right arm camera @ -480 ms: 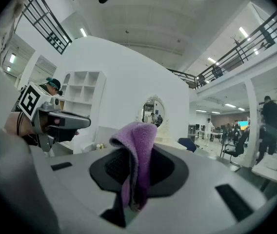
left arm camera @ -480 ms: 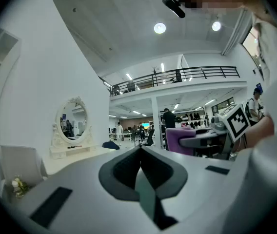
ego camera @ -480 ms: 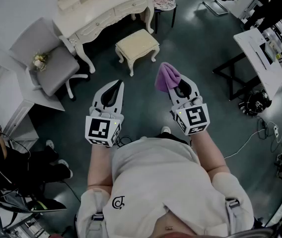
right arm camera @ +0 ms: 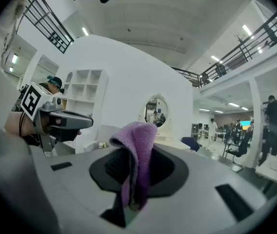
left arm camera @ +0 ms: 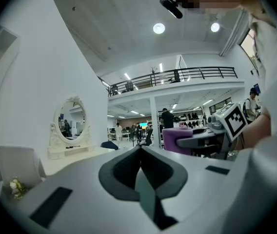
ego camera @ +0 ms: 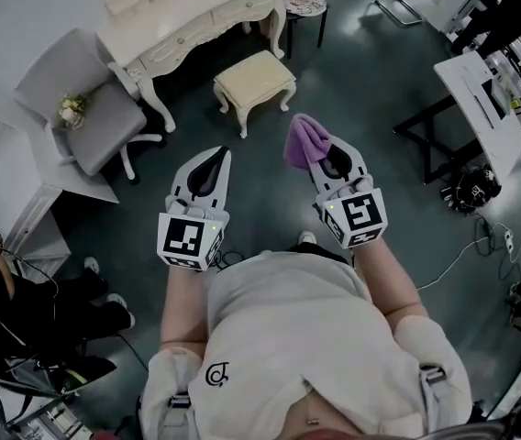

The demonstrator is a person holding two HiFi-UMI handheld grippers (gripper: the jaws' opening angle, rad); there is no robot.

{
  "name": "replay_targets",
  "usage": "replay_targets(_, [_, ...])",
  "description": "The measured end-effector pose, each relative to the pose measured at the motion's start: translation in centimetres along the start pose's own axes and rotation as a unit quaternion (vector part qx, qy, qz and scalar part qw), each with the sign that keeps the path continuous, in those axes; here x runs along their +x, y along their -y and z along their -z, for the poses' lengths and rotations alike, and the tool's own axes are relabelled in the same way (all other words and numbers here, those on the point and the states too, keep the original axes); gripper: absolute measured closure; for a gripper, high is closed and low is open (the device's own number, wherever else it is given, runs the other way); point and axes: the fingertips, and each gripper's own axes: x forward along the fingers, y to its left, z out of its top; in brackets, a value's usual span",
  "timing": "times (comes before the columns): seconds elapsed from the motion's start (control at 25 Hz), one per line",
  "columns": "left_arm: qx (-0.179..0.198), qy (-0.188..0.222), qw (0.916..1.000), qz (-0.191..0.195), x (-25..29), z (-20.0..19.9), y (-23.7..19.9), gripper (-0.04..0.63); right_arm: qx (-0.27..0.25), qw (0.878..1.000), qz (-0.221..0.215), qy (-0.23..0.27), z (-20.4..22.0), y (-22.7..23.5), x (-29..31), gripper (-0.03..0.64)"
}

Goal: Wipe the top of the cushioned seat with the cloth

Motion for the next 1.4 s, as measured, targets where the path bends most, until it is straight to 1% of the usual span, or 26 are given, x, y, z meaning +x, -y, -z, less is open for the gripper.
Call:
replay_targets(0.32, [-0.008, -0.003, 0.9999, -0.014, 1.2, 0.9, -1.0, 0.581, 0.011, 1.000, -0.009, -0.010, 1.4, 0.9, 2.1, 0.538])
replay_targets(0.48, [-0.011, -0.011, 0.9995, -0.028, 3.4, 2.0, -1.1, 0.581, 0.012, 0.999, -0.027, -0.014, 2.7, 3.1, 3.8, 0.537])
replay_targets(0.56, [-0.009, -0.015, 0.9991, -0.039, 5.5, 2.1, -0.5, 0.581, 0.013, 0.999, -0.040, -0.013, 3.3, 5.4, 4.5, 0.535])
replay_targets(0.68, [-0.005, -0.023, 0.9970, -0.073, 9.0, 2.2, -0.7, 0.581, 0.013, 0.997, -0.073, -0.008, 3.8, 8.9, 7.0, 0.535])
replay_targets(0.84, [-0.016, -0.024, 0.9936, -0.109, 14.4, 2.5, -2.2, 0.581, 0.016, 0.994, -0.105, -0.013, 4.3, 13.4, 11.6, 0.535])
replay_targets(1.04, [-0.026, -0.029, 0.9877, -0.152, 21.3, 2.7, -2.9, 0.581, 0.006, 0.987, -0.159, -0.020, 5.0, 18.6, 16.3, 0.535])
replay_targets(1.24, [-0.034, -0.036, 0.9815, -0.185, 26.3, 3.7, -3.3, 0.581, 0.005, 0.982, -0.185, -0.034, 6.7, 22.8, 20.3, 0.535])
replay_targets(1.4, [-0.046, -0.044, 0.9783, -0.197, 28.8, 5.3, -5.2, 0.581, 0.013, 0.978, -0.199, -0.055, 8.5, 24.2, 24.2, 0.535])
